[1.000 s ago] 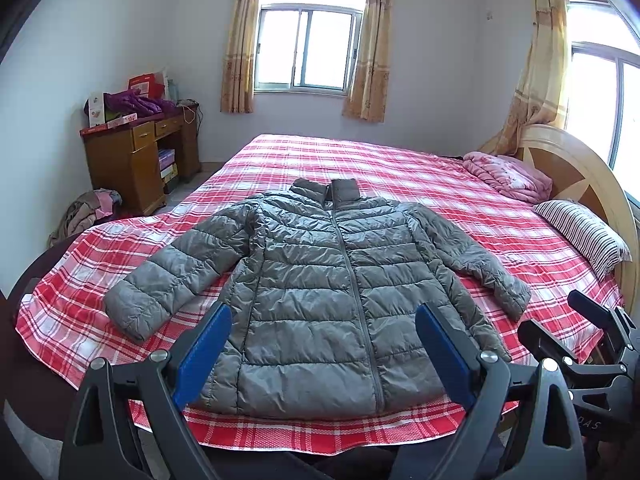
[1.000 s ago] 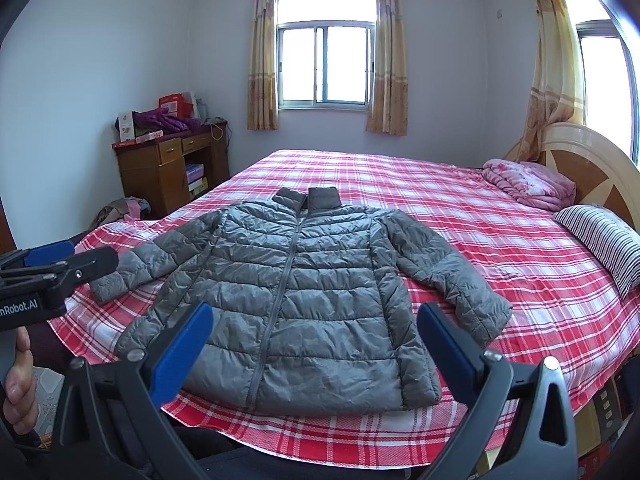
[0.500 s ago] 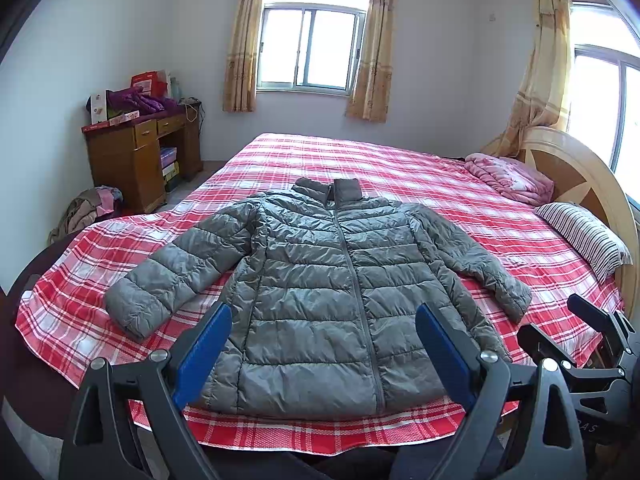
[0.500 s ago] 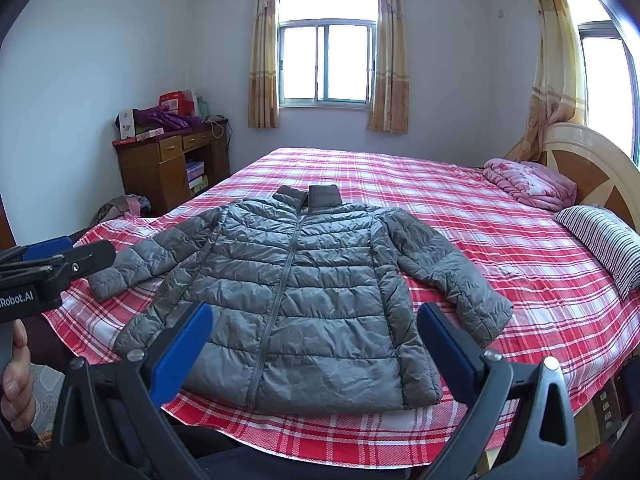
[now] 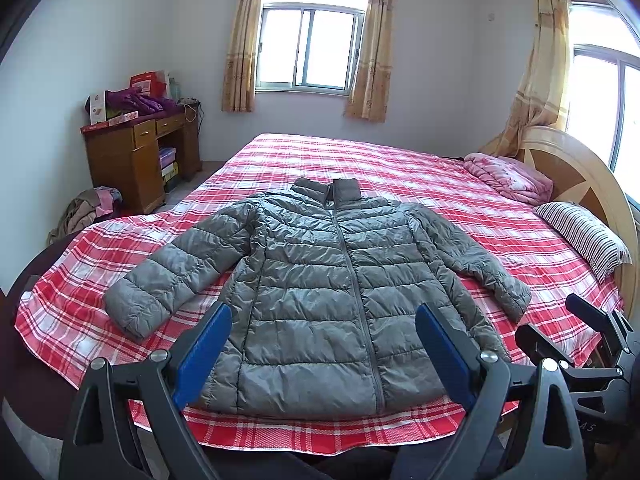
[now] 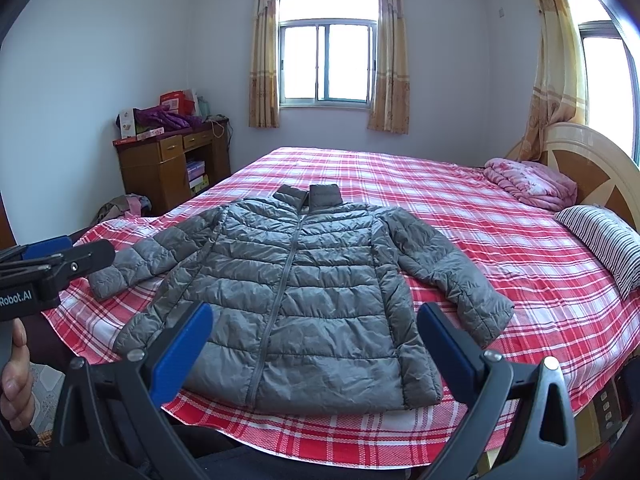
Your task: Fold large clothes
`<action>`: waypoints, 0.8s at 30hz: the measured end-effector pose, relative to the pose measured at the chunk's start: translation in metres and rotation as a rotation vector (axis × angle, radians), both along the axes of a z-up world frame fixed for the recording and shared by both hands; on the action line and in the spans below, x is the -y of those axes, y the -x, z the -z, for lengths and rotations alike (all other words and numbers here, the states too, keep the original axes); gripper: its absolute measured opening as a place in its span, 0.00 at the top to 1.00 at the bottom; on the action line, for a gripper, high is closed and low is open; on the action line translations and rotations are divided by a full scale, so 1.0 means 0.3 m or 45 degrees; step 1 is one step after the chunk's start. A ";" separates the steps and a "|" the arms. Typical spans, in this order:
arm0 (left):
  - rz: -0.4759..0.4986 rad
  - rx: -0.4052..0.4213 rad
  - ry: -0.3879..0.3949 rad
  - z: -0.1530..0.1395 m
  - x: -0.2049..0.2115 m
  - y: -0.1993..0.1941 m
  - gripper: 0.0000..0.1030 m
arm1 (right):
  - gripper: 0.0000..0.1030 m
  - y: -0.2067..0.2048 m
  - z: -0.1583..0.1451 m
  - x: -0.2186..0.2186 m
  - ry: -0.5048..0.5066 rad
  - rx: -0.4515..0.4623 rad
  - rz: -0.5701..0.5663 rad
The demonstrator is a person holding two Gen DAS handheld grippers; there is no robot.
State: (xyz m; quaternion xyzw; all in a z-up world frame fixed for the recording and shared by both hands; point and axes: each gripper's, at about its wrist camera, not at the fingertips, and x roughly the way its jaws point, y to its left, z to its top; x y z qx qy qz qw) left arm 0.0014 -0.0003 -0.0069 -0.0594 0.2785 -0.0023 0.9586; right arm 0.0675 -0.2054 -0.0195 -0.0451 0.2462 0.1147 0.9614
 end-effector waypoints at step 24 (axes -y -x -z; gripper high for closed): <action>-0.057 -0.029 0.018 0.026 -0.046 -0.080 0.09 | 0.00 -0.041 0.024 0.012 -0.028 -0.032 -0.046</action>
